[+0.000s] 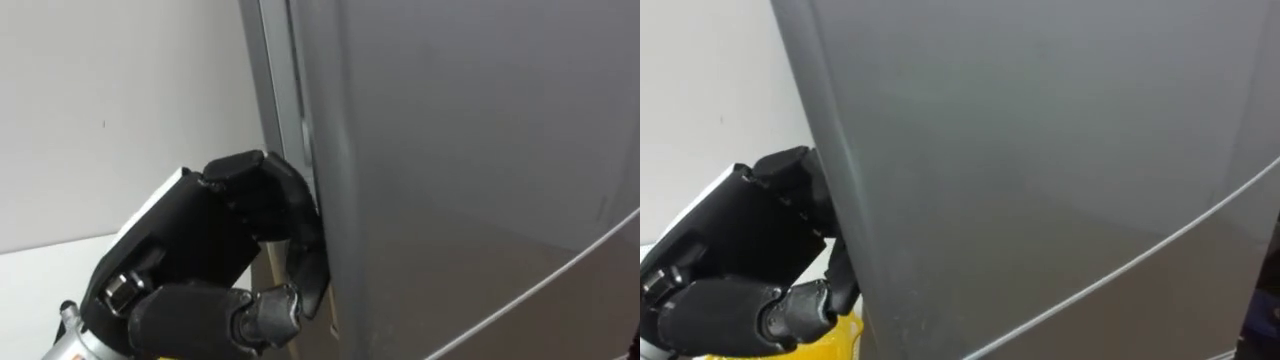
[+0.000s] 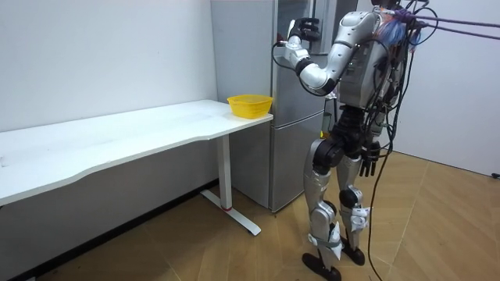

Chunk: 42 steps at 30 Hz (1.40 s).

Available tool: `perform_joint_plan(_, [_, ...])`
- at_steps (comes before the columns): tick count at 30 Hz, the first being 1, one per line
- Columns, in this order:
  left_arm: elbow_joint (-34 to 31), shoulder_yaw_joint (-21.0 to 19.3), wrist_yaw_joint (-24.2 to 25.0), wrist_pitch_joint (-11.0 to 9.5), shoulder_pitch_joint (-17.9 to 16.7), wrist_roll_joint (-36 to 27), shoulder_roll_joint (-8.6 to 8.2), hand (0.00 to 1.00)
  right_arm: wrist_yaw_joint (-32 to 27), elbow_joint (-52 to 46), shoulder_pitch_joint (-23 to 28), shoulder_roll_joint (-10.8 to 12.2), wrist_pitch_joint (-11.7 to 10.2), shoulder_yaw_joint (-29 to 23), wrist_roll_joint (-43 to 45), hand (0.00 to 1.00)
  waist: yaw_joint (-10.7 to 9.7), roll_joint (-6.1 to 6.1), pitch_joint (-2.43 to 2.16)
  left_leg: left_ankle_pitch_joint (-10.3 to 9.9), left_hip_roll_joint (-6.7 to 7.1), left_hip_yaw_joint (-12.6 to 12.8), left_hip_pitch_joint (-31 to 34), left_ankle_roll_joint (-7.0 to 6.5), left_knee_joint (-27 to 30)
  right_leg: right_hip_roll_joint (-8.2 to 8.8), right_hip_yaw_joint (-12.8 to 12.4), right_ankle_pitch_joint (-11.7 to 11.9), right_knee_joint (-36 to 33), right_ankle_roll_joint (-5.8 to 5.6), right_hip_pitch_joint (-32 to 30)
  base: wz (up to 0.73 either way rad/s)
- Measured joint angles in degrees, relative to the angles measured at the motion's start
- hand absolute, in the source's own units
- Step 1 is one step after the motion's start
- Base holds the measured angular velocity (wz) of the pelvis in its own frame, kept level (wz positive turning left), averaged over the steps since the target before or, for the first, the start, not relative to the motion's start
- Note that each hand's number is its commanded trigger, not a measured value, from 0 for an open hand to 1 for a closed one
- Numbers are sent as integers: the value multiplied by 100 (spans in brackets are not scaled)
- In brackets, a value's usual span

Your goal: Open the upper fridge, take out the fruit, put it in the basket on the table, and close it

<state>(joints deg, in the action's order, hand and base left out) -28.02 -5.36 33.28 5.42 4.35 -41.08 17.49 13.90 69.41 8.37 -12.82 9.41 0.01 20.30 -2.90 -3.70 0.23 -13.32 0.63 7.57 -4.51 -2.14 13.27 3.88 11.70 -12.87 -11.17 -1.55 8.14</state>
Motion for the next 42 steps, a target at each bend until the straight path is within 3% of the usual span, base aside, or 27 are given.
perform_joint_plan(10, [-12, 173, 28, -212, -1, -7, 0, 0, -85, -10, -17, 2, -12, 160, 28, 0, 4, -25, -14, 0, 3, 11, 85, -4, -4, 8, 52, 13, 41, -16, -10, 3])
perform_joint_plan(21, [-22, 450, 23, -222, -1, -17, -12, 0, -255, -6, -44, 2, -6, 170, -1, 0, -25, -61, -35, 12, 1, 20, 90, -23, -30, 17, 94, 30, 25, -19, 20, 2])
perform_joint_plan(27, [-205, 698, 88, -221, 0, -104, -19, 0, -244, 86, -124, 3, -32, 277, 1, 0, -153, -58, -31, 26, 2, 15, 88, -38, -41, 19, 89, 42, 25, -24, 18, 0])
perform_joint_plan(35, [-236, 1379, 348, -219, 413, -104, -132, 0, -69, 222, -212, -2, -60, 458, 1, 0, -228, -14, -7, 26, -16, 147, 91, -39, -54, 15, -24, 43, 9, -23, -47, -7])
perform_joint_plan(42, [-250, 1789, 344, -211, 487, -99, -222, 0, -72, 218, -271, -2, -60, 556, -7, 0, -339, 12, -7, 27, -23, 241, 141, -39, -44, 19, -88, 41, -39, -25, -190, -8])
